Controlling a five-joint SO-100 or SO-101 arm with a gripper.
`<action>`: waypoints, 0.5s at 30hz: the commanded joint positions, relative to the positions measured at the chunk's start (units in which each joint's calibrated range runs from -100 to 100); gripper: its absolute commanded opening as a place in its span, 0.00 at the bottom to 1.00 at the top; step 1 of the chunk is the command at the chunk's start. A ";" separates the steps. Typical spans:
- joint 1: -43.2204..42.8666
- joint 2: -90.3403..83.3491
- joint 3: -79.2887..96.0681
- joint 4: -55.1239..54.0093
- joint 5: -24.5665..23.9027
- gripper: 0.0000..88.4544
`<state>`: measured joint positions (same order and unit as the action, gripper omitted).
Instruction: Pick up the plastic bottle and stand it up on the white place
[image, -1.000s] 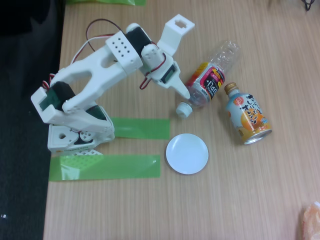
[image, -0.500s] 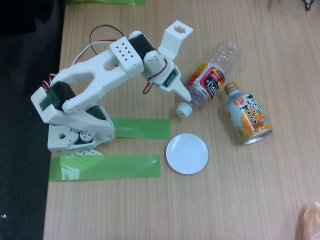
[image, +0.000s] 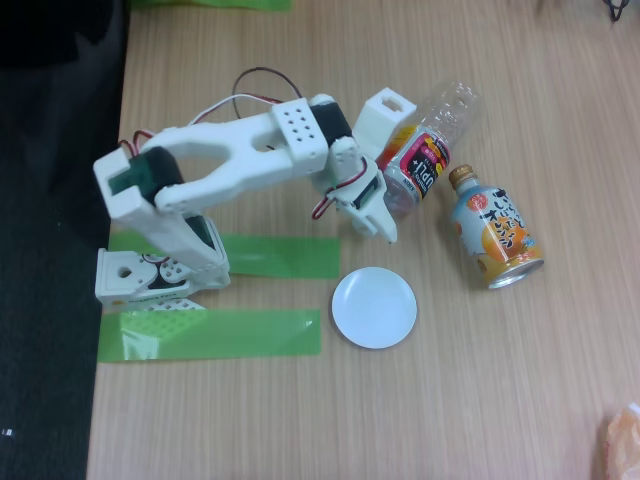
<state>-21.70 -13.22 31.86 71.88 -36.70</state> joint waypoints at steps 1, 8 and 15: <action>0.59 1.08 -0.76 -0.12 0.09 0.42; 0.00 1.92 -0.94 -0.80 0.09 0.42; -0.07 1.92 -0.94 -2.86 1.09 0.42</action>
<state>-21.40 -11.11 31.86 69.67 -36.33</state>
